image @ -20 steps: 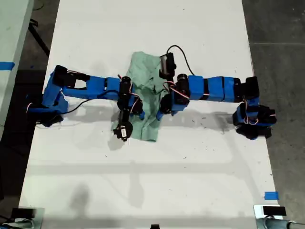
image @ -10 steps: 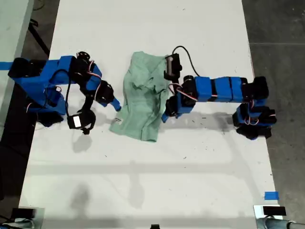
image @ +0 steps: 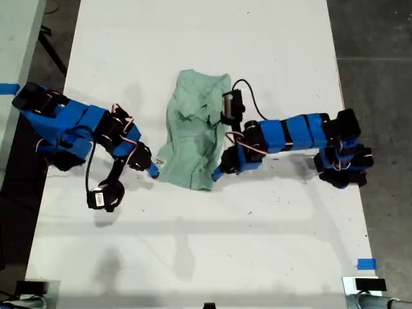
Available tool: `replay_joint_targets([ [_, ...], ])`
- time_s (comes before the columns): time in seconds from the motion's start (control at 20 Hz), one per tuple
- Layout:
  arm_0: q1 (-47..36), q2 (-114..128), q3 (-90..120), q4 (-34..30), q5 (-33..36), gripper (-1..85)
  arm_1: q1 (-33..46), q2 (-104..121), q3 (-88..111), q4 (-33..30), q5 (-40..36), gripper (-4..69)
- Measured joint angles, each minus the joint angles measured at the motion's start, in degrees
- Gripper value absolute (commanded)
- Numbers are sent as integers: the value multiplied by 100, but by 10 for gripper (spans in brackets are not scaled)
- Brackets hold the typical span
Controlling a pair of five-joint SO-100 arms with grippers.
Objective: Fold t-shirt
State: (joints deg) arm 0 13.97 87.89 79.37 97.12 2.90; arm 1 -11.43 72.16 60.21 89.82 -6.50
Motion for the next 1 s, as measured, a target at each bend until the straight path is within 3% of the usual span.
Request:
replay_joint_targets([
  [0.5,-703,-466,1178,-1459,343,230,167,-1424,-765,-571,149,308],
  [0.8,-861,-1072,1292,-1846,360,210,264,-2145,-1230,-949,44,289],
  [0.9,-923,-1424,1318,-1951,378,121,264,-2443,-1230,-1169,9,248],
  [0.95,-976,-1670,1310,-1969,352,38,264,-2610,-1248,-1274,-9,194],
  [1.0,-1011,-1898,1204,-1986,396,0,272,-2751,-1397,-1362,18,80],
])
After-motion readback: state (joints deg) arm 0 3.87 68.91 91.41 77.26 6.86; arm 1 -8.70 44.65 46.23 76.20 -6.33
